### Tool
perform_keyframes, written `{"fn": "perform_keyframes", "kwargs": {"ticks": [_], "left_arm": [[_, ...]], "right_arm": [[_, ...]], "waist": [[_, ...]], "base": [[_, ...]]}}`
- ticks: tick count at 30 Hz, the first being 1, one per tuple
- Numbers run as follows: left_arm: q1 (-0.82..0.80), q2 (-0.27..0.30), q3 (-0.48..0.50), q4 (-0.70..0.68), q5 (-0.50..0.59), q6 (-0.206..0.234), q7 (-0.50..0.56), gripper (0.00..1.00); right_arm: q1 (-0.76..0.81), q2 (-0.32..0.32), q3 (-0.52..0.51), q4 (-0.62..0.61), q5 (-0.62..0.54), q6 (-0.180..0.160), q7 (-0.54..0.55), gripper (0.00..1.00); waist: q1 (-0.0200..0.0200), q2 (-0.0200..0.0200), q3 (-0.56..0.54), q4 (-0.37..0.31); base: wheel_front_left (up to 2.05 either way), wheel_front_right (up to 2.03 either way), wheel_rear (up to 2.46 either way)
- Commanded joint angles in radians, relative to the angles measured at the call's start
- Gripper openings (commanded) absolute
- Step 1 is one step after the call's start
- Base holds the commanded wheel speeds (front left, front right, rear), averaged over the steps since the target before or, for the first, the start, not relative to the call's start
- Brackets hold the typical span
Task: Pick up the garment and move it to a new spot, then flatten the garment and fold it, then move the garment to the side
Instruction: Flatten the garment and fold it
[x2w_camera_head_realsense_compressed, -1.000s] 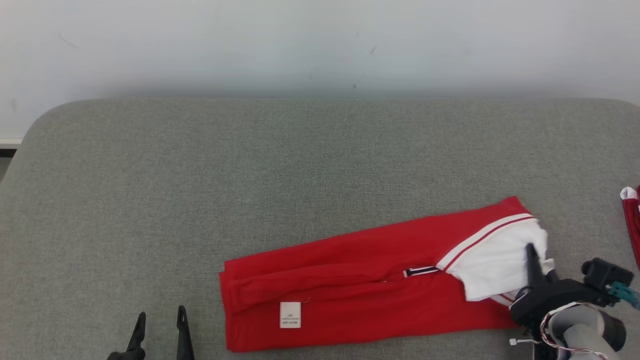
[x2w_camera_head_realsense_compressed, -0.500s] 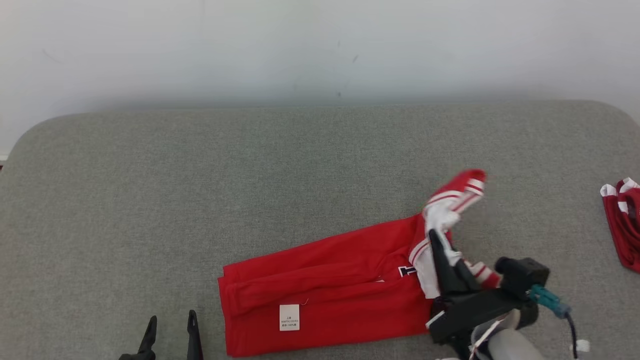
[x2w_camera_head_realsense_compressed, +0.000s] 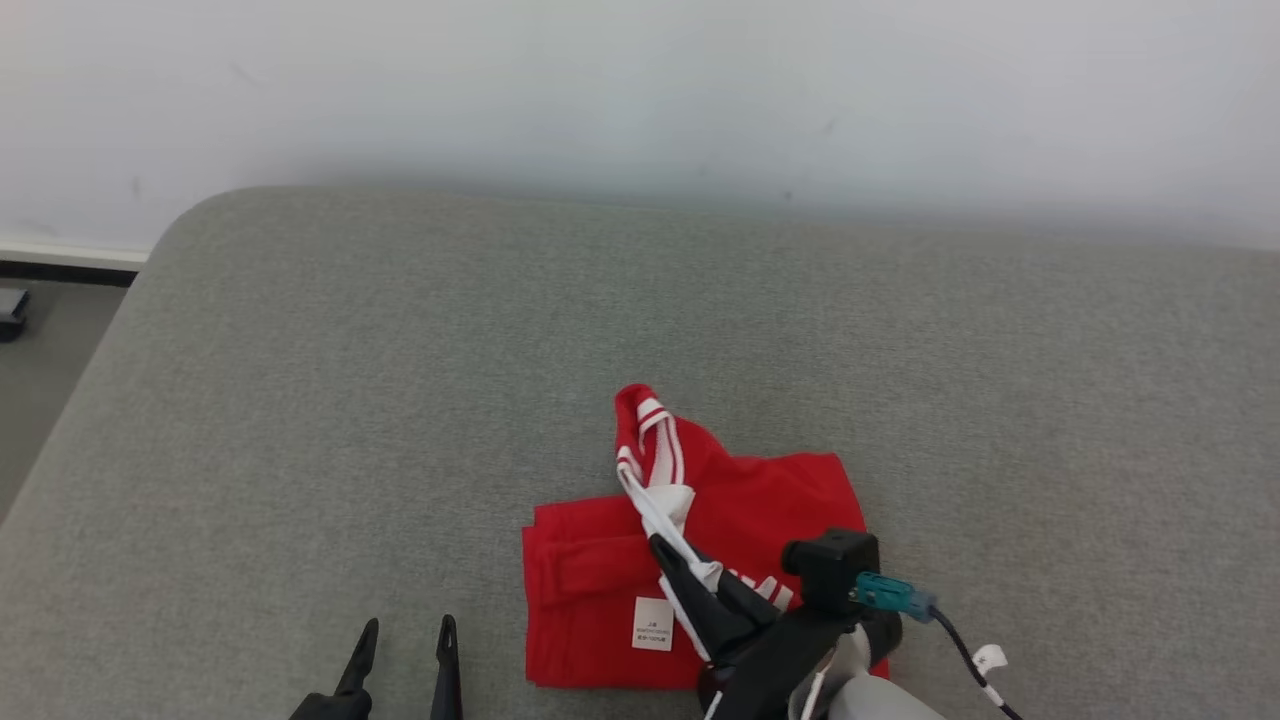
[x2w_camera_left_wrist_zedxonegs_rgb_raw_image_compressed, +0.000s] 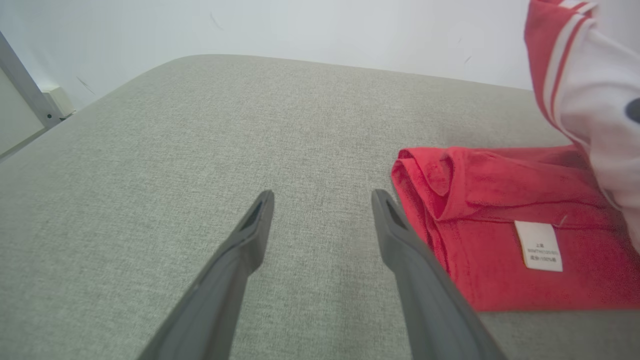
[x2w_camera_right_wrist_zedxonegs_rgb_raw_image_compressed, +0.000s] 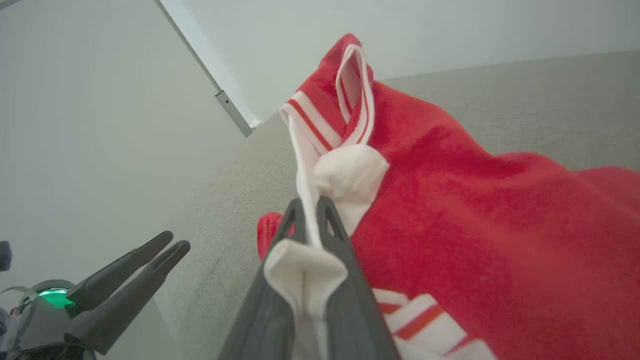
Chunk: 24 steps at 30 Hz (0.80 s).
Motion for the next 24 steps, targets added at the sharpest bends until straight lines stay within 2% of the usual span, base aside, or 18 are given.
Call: {"fn": "perform_keyframes", "kwargs": {"ticks": [1, 5, 6, 7, 8, 14, 24], "left_arm": [[-0.004, 0.0, -0.005, 0.004, 0.002, -0.004, -0.003, 1.0], [-0.007, 0.0, -0.028, 0.007, -0.001, -0.002, -0.003, 1.0], [-0.007, 0.0, -0.034, 0.007, -0.003, -0.002, -0.003, 1.0], [-0.006, 0.0, -0.037, 0.007, -0.004, -0.001, -0.003, 1.0], [-0.005, 0.0, -0.039, 0.007, -0.004, 0.001, -0.003, 1.0], [0.001, 0.0, -0.023, -0.002, -0.009, 0.014, -0.003, 1.0], [-0.014, 0.0, 0.024, -0.032, 0.02, 0.022, -0.003, 1.0]], "right_arm": [[-0.014, 0.009, 0.011, 0.008, 0.003, -0.002, -0.001, 0.0], [-0.062, 0.037, 0.059, 0.095, 0.016, -0.002, -0.017, 0.0], [-0.073, 0.044, 0.063, 0.123, 0.018, -0.002, -0.021, 0.11], [-0.084, 0.052, 0.067, 0.141, 0.018, -0.002, -0.031, 0.82], [-0.096, 0.058, 0.065, 0.159, 0.018, -0.002, -0.043, 1.0], [-0.108, 0.06, -0.01, 0.225, 0.001, -0.002, -0.088, 1.0], [0.023, 0.023, -0.373, 0.124, -0.227, -0.002, -0.089, 1.0]], "waist": [[0.0, -0.0001, -0.003, 0.052], [0.0, -0.0001, -0.005, 0.096], [0.0, -0.0001, -0.005, 0.105], [0.0, -0.0001, -0.006, 0.111], [0.0, -0.0001, -0.006, 0.115], [0.0, -0.0001, -0.009, 0.094], [0.0, -0.0001, -0.005, -0.017]], "base": [[0.0, 0.0, 0.0], [0.0, 0.0, 0.0], [0.0, 0.0, 0.0], [0.0, 0.0, 0.0], [0.0, 0.0, 0.0], [0.0, 0.0, 0.0], [0.0, 0.0, 0.0]]}}
